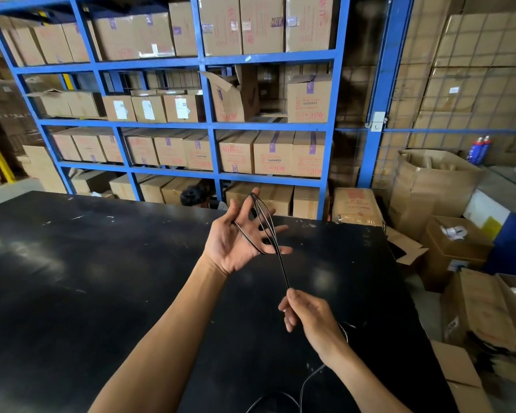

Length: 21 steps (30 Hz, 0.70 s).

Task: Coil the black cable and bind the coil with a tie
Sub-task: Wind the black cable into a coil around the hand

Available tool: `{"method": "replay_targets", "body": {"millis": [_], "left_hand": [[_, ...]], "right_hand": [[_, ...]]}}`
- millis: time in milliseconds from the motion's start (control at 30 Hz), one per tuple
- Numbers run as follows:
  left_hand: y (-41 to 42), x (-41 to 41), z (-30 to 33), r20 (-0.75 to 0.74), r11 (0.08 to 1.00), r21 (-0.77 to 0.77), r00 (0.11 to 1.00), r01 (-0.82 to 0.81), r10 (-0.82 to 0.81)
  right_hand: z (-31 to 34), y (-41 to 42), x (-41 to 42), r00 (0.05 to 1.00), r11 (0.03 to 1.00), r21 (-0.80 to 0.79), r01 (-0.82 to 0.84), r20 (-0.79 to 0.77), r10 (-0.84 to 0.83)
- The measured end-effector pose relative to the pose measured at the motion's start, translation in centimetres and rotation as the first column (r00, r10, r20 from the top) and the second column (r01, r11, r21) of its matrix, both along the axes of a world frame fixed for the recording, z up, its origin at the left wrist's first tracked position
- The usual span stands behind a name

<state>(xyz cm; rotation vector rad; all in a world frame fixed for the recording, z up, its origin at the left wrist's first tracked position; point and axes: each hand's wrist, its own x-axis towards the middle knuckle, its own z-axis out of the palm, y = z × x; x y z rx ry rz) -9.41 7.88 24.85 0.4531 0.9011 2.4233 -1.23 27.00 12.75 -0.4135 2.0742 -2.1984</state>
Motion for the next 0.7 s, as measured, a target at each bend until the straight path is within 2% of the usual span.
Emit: {"method": "replay_targets", "body": {"millis": [133,267,333,400,467,533,567,633,700], "left_hand": [[0.1,1.3,1.0,-0.033,0.998,-0.018,0.998,0.053,-0.053],[-2.1,3.8,2.5,-0.082,0.980,-0.086,0.979,0.179,-0.186],[-2.3,4.4,2.3,-0.077,0.939,-0.155,0.944,0.306,-0.320],[-2.2,5.1,1.6,-0.049,0.871,-0.228,0.889,0.435,-0.456],[-2.3,5.6,0.9,0.008,0.794,-0.315,0.838,0.519,-0.545],[-2.9,5.7,0.3,0.064,0.725,-0.429,0.818,0.539,-0.571],[-3.2,5.7,-0.1,0.084,0.693,-0.491,0.820,0.528,-0.566],[-3.6,5.6,-0.9,0.151,0.646,-0.570,0.838,0.507,-0.524],[-3.7,5.2,-1.7,0.202,0.653,-0.594,0.873,0.470,-0.445]], "right_hand": [[-1.8,0.7,-0.8,0.999,0.996,0.085,-0.039,0.025,0.037],[-2.4,0.3,-3.2,0.995,0.953,0.288,-0.095,0.028,0.091],[-1.9,0.6,-4.9,0.998,0.912,0.406,-0.060,0.002,0.065],[-0.3,1.4,-6.9,0.995,0.828,0.561,0.005,-0.087,0.053],[2.4,2.5,-8.8,0.977,0.677,0.735,0.046,-0.175,0.124],[5.9,3.2,-10.1,0.946,0.524,0.848,0.082,-0.232,0.228],[7.6,3.3,-10.6,0.929,0.486,0.866,0.118,-0.269,0.254],[10.4,3.4,-11.3,0.910,0.501,0.847,0.177,-0.334,0.245],[12.7,3.4,-11.7,0.917,0.582,0.787,0.207,-0.363,0.165]]}}
